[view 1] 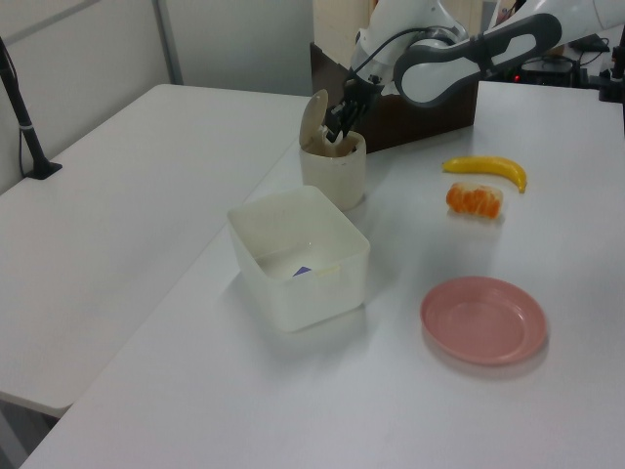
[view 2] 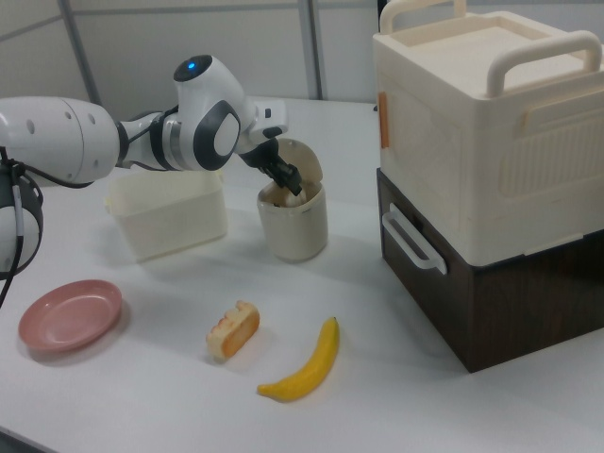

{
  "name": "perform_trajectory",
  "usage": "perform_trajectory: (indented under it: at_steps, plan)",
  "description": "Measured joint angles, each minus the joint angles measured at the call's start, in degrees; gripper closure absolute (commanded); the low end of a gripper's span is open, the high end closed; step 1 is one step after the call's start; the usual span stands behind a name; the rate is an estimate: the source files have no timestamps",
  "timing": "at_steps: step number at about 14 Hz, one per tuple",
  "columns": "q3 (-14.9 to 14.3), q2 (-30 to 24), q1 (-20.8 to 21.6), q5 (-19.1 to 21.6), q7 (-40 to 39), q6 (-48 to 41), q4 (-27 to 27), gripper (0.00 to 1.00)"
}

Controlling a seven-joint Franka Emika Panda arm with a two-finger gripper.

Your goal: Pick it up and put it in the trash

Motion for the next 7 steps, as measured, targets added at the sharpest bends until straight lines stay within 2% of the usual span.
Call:
perform_trajectory:
  at_steps: [5,7]
  plan:
    - [-0.02,-0.04,-0.05,0.0,0.33,0.04,0.41,0.05]
    - [-0.08,-1.14,-0.17,0.0,0.52,-0.56,1.31,0.0]
